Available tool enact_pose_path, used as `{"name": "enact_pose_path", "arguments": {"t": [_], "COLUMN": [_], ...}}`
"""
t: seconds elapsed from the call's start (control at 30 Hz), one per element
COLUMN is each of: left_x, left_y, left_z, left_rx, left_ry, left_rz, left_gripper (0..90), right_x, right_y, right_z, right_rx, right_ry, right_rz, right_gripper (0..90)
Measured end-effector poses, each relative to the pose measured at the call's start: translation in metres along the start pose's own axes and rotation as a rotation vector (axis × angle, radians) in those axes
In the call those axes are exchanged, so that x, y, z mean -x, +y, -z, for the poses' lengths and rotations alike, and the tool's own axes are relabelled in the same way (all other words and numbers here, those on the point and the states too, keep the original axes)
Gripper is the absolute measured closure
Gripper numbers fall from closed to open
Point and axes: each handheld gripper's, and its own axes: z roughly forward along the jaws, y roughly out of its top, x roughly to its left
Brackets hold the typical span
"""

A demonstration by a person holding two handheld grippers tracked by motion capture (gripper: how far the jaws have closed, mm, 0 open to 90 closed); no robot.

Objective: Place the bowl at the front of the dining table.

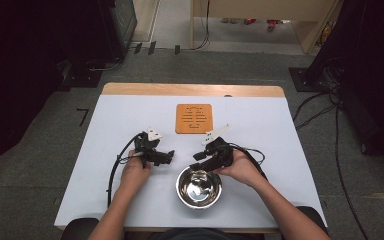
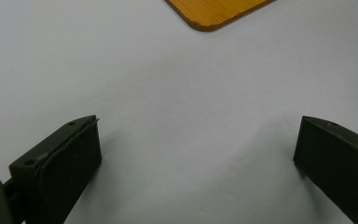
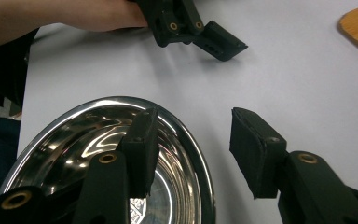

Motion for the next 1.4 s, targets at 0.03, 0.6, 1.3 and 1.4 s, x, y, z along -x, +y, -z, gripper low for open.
{"name": "enact_pose_path", "arguments": {"t": [0.03,0.6,1.3,1.4], "left_x": [0.000,0.000,0.000,0.000], "left_y": [0.000,0.000,0.000,0.000], "left_z": [0.000,0.000,0.000,0.000], "left_rx": [0.000,0.000,0.000,0.000], "left_ry": [0.000,0.000,0.000,0.000], "left_rz": [0.000,0.000,0.000,0.000], "left_gripper": [0.4,0.4,0.4,0.4], "right_x": [0.000,0.000,0.003,0.003], "right_y": [0.000,-0.005,-0.010,-0.010], "right_z": [0.000,-0.015,-0.023,-0.023], "right_rx": [0.000,-0.078,-0.138,-0.151], "right_ry": [0.000,0.022,0.052,0.048], "right_rz": [0.000,0.057,0.076,0.084], "right_gripper": [53.5,61.5,65.9,66.9]}}
